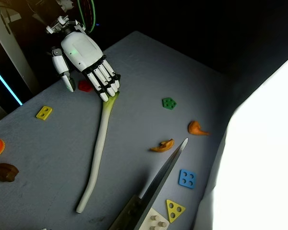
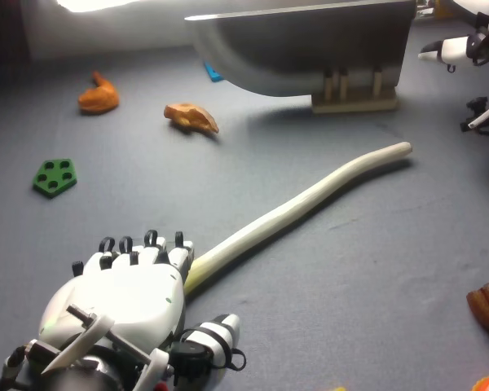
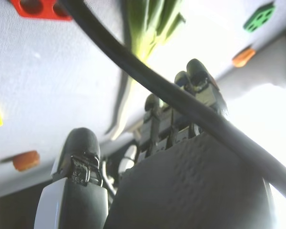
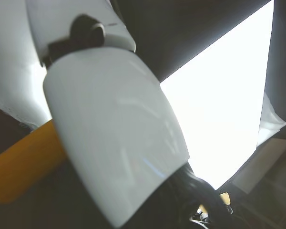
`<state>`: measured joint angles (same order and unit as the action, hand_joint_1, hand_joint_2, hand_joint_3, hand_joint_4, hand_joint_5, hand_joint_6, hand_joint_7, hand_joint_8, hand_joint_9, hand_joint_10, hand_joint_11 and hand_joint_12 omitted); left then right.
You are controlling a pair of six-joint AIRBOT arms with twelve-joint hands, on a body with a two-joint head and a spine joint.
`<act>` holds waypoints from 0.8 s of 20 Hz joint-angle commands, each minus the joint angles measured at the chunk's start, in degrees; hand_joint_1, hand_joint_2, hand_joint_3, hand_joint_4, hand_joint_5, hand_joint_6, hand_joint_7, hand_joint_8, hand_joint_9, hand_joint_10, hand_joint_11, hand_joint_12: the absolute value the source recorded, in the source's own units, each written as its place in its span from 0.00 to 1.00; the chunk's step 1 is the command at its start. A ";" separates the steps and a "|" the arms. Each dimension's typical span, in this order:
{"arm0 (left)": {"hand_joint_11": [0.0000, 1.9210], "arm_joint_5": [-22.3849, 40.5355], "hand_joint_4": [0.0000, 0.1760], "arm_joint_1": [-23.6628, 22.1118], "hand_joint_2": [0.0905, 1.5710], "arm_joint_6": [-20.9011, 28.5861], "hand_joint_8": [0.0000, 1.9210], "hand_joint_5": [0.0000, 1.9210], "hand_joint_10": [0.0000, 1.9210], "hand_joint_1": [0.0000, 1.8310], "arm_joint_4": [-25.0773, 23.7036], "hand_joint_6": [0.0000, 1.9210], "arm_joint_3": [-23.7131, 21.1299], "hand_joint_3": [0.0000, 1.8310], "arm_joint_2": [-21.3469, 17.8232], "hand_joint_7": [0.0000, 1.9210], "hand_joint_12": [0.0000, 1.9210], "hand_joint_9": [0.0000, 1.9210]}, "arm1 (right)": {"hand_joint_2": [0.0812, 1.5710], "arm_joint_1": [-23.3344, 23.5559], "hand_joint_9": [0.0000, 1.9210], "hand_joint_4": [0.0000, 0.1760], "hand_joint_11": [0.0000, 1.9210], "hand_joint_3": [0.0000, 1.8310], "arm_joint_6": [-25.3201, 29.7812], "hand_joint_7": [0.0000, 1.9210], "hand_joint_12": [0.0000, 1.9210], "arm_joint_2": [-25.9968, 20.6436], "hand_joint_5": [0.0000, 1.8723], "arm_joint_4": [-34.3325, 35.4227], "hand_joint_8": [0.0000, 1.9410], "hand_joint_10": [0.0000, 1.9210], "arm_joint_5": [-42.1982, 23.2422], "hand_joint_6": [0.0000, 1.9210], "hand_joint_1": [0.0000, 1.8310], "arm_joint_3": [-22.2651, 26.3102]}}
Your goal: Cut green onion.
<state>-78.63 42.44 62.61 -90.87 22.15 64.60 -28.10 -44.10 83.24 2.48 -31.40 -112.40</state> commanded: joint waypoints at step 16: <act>0.00 -3.38 0.17 -0.33 0.86 -0.01 0.00 0.06 0.00 0.11 -5.32 0.00 0.00 0.00 1.40 0.04 0.25 0.06 | 0.62 0.25 0.08 0.00 0.00 0.00 0.24 0.17 0.82 -0.50 0.12 1.14 0.47 0.66 -7.00 0.52 0.64 -0.73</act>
<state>-78.83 42.44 62.63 -91.26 22.13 65.60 -28.10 -44.07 83.24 2.48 -31.48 -112.46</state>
